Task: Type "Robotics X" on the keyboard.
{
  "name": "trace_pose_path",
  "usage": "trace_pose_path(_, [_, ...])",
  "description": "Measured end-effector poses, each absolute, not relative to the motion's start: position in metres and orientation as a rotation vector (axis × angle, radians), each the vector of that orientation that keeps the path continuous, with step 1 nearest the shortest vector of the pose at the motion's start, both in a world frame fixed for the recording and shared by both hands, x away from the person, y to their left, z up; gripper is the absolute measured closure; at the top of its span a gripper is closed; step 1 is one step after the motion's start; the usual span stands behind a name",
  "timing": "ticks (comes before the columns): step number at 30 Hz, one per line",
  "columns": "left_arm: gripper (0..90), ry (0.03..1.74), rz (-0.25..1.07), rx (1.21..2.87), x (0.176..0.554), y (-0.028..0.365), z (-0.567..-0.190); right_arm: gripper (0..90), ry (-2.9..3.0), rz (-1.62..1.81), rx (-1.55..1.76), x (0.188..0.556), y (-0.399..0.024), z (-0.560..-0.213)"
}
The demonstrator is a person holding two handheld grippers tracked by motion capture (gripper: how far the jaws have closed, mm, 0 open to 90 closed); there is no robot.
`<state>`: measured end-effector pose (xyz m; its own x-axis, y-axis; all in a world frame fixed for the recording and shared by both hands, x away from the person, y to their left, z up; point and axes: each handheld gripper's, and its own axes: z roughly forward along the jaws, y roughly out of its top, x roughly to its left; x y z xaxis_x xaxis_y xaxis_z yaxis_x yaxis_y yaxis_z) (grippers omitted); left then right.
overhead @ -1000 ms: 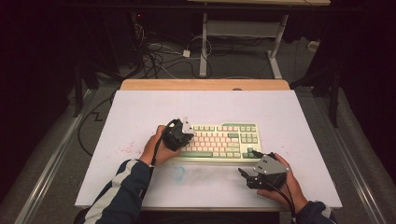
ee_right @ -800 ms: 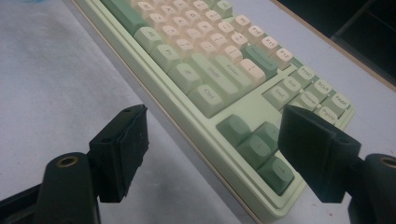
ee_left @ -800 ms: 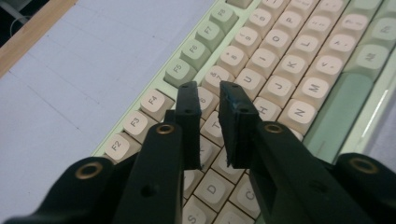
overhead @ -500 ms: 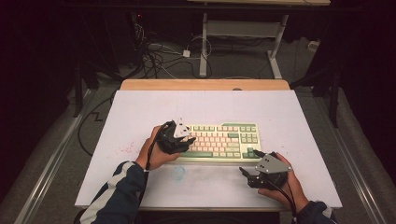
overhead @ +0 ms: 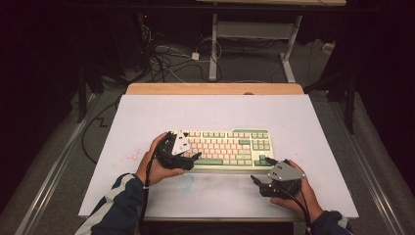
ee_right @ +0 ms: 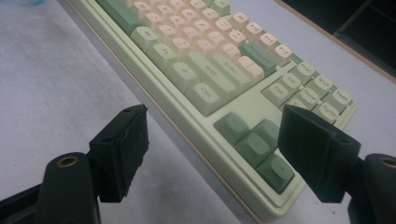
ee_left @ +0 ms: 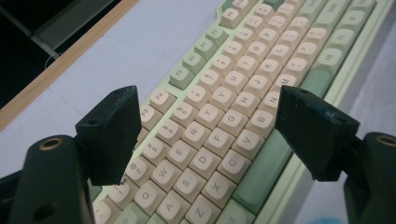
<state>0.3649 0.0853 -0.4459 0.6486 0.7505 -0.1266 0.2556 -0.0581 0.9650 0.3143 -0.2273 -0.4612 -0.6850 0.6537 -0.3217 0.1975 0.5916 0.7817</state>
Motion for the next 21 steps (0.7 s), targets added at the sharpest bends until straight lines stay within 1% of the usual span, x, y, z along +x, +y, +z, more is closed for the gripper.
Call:
trace_pose_path(5, [20.4, 0.843, 0.525, 1.629, 0.357, 0.096, -0.449, 26.2, 2.216, 1.008, 0.685, 0.315, -0.228, -0.461])
trace_pose_path(11, [20.0, 0.865, 0.552, 1.638, 0.353, 0.11, -0.454, 32.7, 2.219, 1.023, 0.692, 0.316, -0.228, -0.46])
trace_pose_path(13, [20.0, 0.871, 0.562, 1.641, 0.351, 0.114, -0.456, 39.3, 2.221, 1.033, 0.693, 0.315, -0.228, -0.46])
trace_pose_path(21, [20.2, 0.896, 0.58, 1.616, 0.338, 0.128, -0.462, 71.8, 2.29, 1.086, 0.695, 0.317, -0.221, -0.459])
